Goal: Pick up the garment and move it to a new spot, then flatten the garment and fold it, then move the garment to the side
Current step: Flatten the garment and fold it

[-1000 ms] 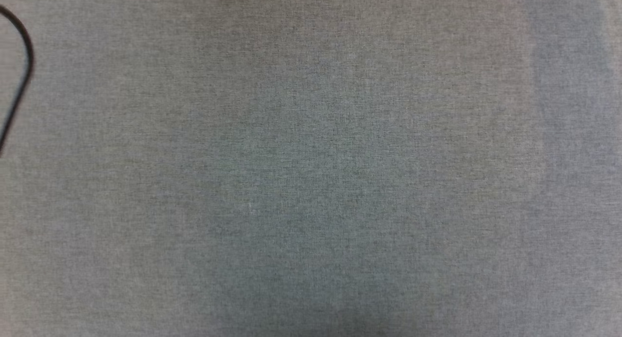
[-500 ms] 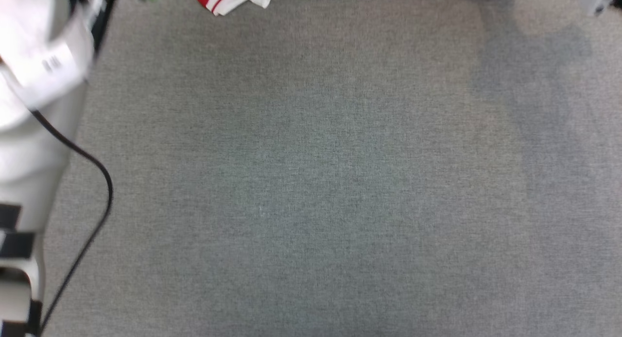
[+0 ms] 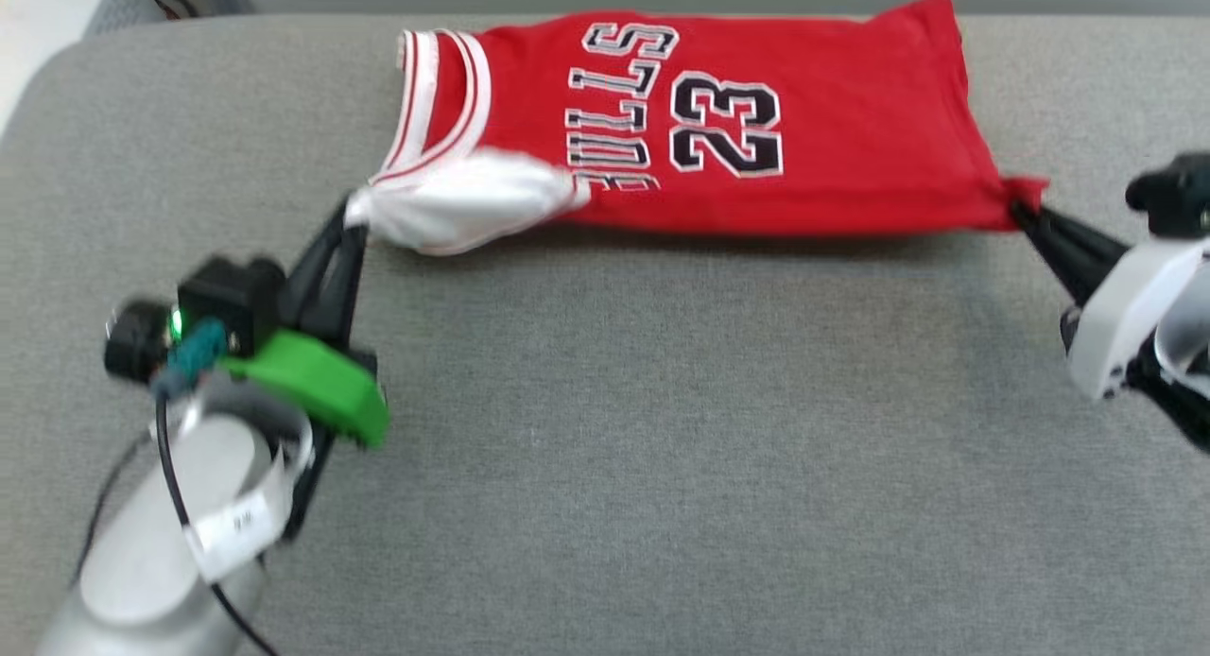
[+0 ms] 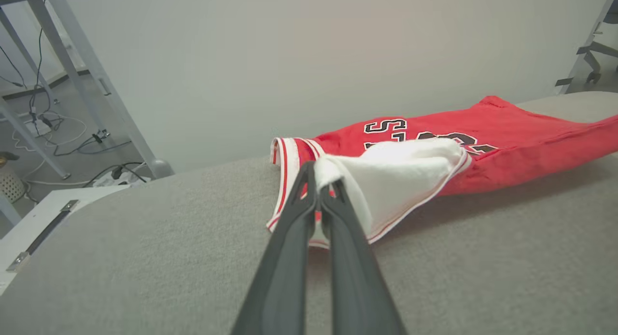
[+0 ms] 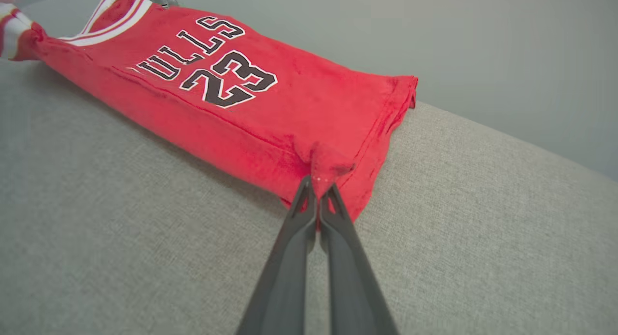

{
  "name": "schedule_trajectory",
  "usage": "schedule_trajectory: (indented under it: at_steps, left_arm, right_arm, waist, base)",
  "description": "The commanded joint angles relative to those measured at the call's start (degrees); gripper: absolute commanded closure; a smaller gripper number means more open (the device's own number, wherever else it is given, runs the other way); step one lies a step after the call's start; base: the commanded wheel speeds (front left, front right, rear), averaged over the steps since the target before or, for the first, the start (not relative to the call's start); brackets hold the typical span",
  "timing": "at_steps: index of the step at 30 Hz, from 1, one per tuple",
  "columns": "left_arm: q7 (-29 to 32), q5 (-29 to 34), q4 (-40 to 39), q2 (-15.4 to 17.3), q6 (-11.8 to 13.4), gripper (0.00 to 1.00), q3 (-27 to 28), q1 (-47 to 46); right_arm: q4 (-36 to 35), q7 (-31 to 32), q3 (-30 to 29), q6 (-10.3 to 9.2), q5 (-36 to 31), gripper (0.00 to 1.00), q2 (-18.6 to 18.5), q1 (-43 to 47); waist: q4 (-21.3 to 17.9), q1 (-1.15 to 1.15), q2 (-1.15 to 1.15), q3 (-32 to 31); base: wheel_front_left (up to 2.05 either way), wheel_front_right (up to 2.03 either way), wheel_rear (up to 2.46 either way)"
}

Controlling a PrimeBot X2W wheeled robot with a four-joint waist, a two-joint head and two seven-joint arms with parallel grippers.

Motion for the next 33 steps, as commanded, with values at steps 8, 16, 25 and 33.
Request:
schedule_trajectory:
  at_steps: [8,16,25,33]
  left_arm:
    - [0.4,-3.8,-6.7,2.5,4.2,1.0,-0.9,18.9]
    - [3.3,-6.8,-10.5,4.3,4.4,1.0,-3.8,31.2]
    - [6.9,-10.7,-14.1,5.8,4.0,1.0,-6.5,40.1]
    - [8.8,-13.0,-15.4,6.3,2.9,1.0,-7.6,42.4]
  right_arm:
    - [-4.4,-2.8,0.5,-0.04,1.5,1.0,-3.4,14.3]
    - [-7.6,-4.1,-1.6,-0.04,2.2,1.0,-5.0,27.5]
    - [-12.1,-2.2,-5.8,-0.04,1.0,1.0,-7.8,39.6]
    - [-17.7,3.3,-12.9,-0.04,1.7,1.0,-10.2,48.2]
  waist:
    - [2.1,0.01,0.0,-8.9]
    - [2.9,0.01,0.0,-13.5]
    - [2.6,0.01,0.0,-16.1]
    - [2.9,0.01,0.0,-16.0]
  base:
    - [0.0,0.0,0.0]
    - [0.0,0.0,0.0]
    - [0.0,0.0,0.0]
    - [0.0,0.0,0.0]
